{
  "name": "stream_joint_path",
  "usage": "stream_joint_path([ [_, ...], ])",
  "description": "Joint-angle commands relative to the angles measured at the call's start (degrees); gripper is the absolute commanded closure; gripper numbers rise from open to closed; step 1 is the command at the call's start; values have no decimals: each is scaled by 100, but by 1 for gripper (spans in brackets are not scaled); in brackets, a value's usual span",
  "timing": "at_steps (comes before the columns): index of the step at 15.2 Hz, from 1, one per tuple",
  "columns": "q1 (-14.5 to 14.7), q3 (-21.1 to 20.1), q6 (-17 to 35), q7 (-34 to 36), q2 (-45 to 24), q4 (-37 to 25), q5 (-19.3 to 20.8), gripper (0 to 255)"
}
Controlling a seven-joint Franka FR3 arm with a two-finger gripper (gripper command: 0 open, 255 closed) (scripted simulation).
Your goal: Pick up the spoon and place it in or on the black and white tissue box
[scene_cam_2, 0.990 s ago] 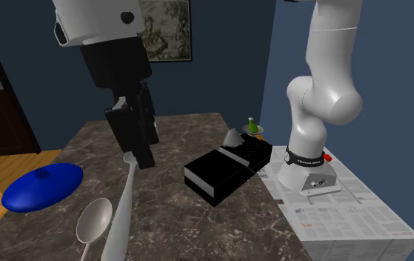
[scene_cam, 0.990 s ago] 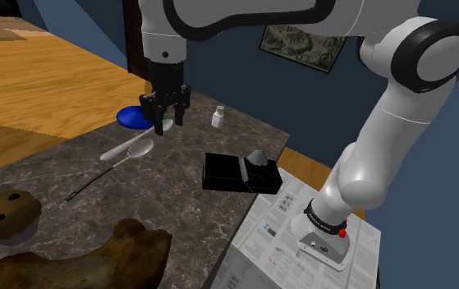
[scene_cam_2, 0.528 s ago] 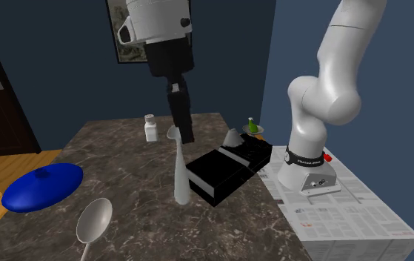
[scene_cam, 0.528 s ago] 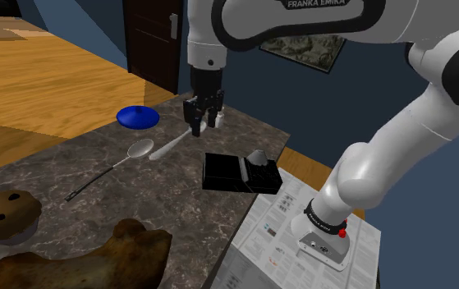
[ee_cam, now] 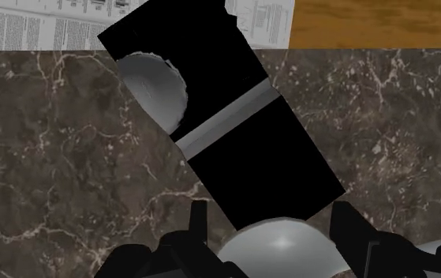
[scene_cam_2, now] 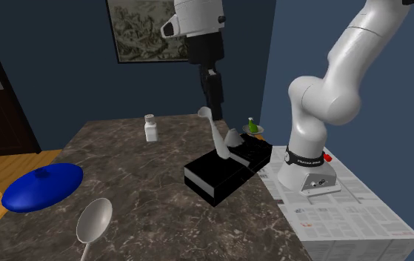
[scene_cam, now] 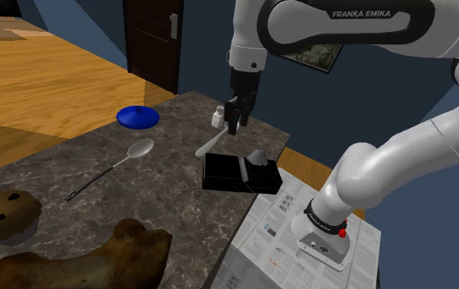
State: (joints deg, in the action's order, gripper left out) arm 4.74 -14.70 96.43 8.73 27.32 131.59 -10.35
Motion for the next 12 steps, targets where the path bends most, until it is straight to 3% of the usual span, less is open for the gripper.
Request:
stream_joint_path([
  [1,-45,217,-105,-271,457,381,48,255],
  [7,-184,751,-483,-840,1497,1103,328,255],
  [12,-173,719,-98,-859,1493,1484,298,255],
])
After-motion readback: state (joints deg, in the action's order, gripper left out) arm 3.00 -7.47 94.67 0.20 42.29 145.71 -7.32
